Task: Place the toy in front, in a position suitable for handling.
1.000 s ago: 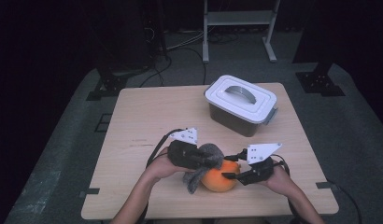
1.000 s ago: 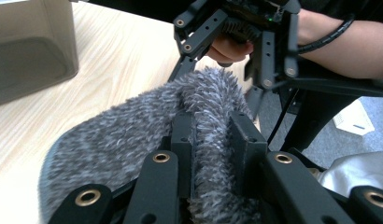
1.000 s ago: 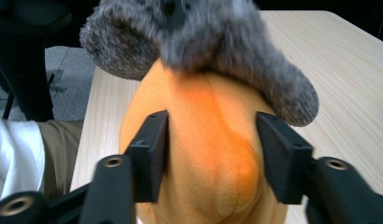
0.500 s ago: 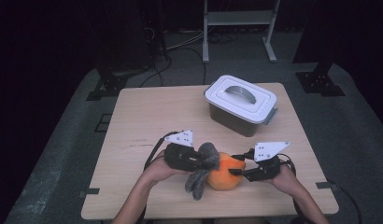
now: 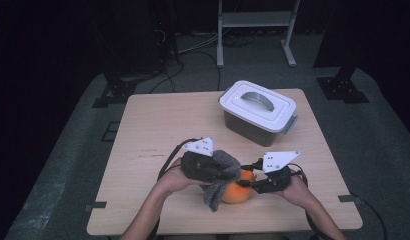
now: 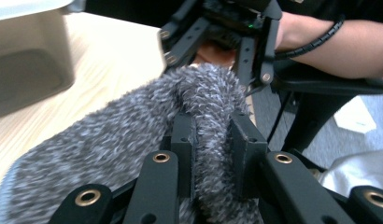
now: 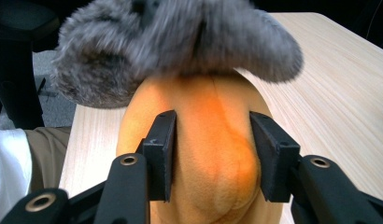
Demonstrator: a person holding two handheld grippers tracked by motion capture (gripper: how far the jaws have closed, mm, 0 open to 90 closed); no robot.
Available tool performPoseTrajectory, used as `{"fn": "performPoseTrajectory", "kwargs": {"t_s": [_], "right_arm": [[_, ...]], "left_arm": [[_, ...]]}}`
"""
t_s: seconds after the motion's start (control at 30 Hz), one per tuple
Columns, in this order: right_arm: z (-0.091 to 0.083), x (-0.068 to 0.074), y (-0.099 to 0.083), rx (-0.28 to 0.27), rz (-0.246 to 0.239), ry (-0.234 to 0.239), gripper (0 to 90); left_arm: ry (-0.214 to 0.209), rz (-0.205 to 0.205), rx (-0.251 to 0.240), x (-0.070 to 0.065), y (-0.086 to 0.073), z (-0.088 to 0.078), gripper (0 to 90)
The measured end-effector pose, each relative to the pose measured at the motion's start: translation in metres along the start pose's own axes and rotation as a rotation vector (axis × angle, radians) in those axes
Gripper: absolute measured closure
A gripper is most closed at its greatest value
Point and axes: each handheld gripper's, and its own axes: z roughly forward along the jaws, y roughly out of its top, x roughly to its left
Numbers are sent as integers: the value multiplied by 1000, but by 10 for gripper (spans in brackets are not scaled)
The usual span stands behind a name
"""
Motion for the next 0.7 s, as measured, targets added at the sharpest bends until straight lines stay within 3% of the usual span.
{"fn": "performPoseTrajectory", "kwargs": {"t_s": [0.17,0.37,0.47,0.57,0.63,0.7], "right_arm": [[-7,-5,-7,-9,25,-5,537],[-15,-9,-14,-11,54,-12,525],[-18,-9,-12,8,75,-14,409],[-18,-2,-1,38,52,-35,284],[-17,2,6,43,24,-41,252],[-13,5,12,64,30,-46,229]], "left_arm": [[24,-33,-27,3,-10,-13,736],[51,-53,-2,6,-21,-14,733],[39,-53,-14,7,-20,-8,734],[29,-48,-18,7,-16,-2,733],[27,-44,-19,6,-12,2,734],[24,-36,-12,6,-8,5,733]]}}
